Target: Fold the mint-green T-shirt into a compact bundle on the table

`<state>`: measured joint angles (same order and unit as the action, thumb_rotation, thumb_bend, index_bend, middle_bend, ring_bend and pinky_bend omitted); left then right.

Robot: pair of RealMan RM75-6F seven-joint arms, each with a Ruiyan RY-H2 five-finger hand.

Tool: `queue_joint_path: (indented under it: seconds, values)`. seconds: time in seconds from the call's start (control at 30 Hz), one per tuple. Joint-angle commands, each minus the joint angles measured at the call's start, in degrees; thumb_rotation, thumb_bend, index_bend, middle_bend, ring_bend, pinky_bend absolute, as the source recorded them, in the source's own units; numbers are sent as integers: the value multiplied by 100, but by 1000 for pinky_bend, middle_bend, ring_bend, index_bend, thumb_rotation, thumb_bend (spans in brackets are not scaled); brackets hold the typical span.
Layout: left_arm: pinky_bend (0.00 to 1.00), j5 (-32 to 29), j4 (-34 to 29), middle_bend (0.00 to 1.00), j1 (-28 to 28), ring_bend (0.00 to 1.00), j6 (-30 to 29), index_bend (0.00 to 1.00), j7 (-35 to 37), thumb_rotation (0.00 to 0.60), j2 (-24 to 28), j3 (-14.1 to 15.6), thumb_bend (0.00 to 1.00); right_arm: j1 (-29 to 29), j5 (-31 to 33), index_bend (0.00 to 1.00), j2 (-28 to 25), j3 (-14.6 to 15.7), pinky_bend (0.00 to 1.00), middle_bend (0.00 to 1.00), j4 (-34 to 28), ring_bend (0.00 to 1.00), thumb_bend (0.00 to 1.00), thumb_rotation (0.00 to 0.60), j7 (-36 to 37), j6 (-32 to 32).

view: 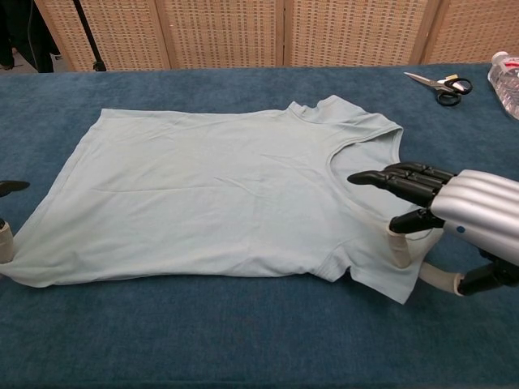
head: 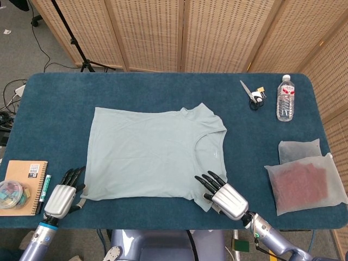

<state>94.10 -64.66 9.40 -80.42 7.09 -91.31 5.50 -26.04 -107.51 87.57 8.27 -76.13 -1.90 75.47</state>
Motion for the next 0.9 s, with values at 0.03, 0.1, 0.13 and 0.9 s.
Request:
queue_joint_path:
  seconds: [0.03,0.1,0.13,0.9]
  values:
    - [0,125,-89,0,-2,0,-104,735,14,600,121,76,551,-48,-90,657,-49,60,0,12,-48,0,801,600,122,16]
    - [0,260,-168,0,-1,0,-181,735,42,600,249,168,557,-87,-159,657,-78,112,0,12,-80,0,800,600,250,8]
    - [0,318,-194,0,-1,0,-214,735,52,600,299,205,561,-104,-186,658,-88,136,0,12,-88,0,798,600,288,-6]
    - [0,1430,-377,0,-179,0,-1030,735,353,600,1077,966,570,-442,-1171,666,-572,785,0,22,-831,0,801,600,396,-107]
